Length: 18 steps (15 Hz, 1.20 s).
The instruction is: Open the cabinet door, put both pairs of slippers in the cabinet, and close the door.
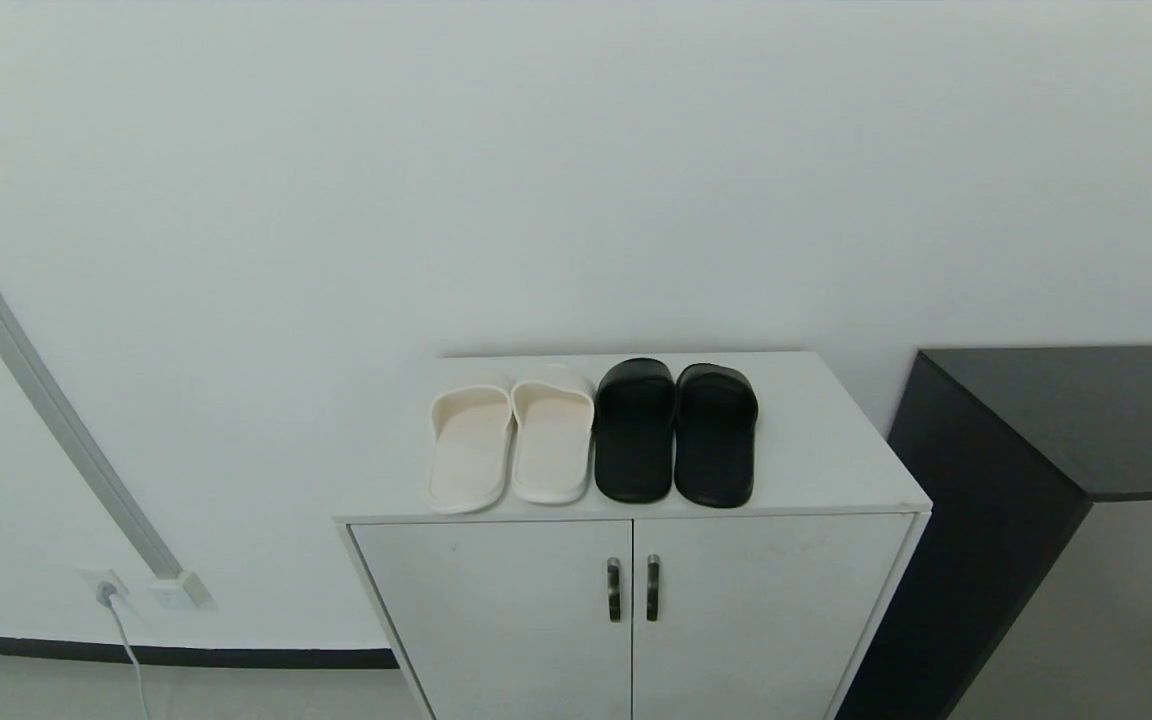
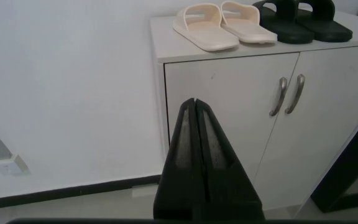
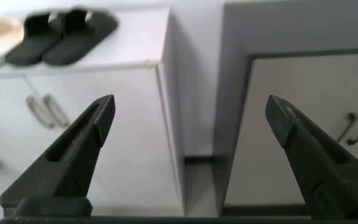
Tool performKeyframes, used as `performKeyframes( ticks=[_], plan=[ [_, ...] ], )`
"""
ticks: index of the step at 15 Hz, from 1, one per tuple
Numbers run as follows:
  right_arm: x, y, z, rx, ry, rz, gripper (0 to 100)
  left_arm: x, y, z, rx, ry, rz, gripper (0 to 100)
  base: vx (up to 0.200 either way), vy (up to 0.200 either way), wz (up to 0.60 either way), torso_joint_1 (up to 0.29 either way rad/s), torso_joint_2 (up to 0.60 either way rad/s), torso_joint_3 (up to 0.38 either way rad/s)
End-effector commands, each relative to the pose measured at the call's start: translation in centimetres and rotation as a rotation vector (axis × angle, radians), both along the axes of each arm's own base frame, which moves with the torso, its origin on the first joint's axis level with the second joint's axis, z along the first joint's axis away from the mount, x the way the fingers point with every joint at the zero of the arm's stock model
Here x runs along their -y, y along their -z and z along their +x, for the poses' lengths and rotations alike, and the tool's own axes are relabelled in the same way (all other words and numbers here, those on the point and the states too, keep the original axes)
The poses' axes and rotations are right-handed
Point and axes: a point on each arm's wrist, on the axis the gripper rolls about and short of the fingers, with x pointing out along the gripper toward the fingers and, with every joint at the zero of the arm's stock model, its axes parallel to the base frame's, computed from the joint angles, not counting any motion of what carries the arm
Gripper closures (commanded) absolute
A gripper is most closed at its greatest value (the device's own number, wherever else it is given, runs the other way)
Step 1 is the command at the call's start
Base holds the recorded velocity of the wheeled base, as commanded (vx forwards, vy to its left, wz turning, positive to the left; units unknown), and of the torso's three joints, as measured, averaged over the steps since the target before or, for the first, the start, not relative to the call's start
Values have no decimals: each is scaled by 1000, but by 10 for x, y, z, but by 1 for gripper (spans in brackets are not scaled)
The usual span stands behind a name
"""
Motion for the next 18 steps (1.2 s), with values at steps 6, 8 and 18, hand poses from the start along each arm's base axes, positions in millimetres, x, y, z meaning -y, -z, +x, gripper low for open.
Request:
performKeyframes(
  ticks=[6, 8, 18],
  plan=[
    [-61, -54, 135, -266, -285, 118, 0, 0, 0, 0, 0, 1, 0, 100, 0, 0, 0, 0, 0, 0],
    [-87, -64, 156, -260, -303, 110, 0, 0, 0, 0, -2, 1, 0, 100, 0, 0, 0, 0, 0, 0],
    [-225, -73, 268, -232, -255, 109, 0, 0, 0, 0, 0, 1, 1, 100, 0, 0, 0, 0, 0, 0]
  ],
)
